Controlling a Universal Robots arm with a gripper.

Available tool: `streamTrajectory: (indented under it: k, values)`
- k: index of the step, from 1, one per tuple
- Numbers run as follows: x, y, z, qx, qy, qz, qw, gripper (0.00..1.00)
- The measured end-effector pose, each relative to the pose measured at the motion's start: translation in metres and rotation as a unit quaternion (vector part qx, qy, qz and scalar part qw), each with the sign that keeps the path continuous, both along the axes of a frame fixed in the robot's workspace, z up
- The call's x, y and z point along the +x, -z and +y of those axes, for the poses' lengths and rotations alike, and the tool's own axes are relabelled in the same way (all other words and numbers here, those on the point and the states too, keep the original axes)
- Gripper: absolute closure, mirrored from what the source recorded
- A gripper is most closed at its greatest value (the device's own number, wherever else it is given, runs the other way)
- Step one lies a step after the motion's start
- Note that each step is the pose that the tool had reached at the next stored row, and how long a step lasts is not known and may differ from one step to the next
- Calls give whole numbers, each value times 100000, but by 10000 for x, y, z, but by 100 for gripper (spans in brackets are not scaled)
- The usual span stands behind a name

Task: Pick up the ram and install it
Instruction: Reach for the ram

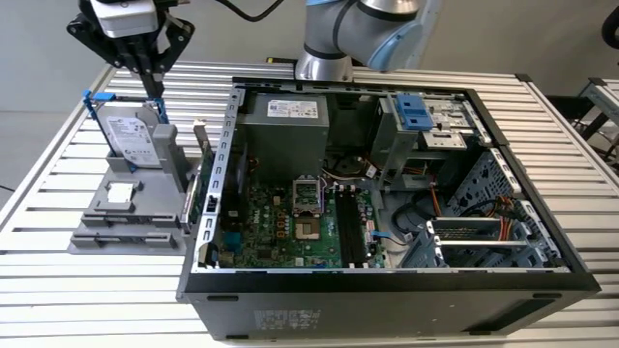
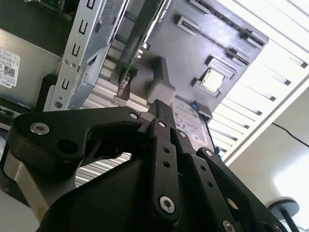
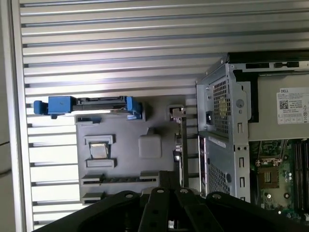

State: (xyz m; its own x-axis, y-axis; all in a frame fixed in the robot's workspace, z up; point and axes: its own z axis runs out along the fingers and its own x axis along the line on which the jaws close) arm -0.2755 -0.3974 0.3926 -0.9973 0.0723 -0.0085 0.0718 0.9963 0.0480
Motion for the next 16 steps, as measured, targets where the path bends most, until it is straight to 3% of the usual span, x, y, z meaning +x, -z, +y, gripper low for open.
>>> streamTrajectory:
  k: [16]
  values:
    - [-362,0,21,-1,4,124,100000,100]
